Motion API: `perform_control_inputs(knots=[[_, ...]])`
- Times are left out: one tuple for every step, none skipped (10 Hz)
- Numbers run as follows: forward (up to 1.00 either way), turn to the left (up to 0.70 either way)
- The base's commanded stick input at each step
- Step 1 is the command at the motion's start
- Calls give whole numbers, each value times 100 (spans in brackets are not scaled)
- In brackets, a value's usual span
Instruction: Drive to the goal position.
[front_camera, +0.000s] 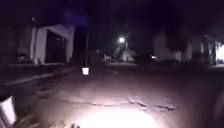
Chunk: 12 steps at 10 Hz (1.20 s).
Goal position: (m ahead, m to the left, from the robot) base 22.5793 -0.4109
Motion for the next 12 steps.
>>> perform_control_inputs(knots=[[100,0],[100,0],[100,0],[100,0],[100,0],[100,0],[100,0],[100,0],[100,-5],[100,-11],[100,-17],[100,-23]])
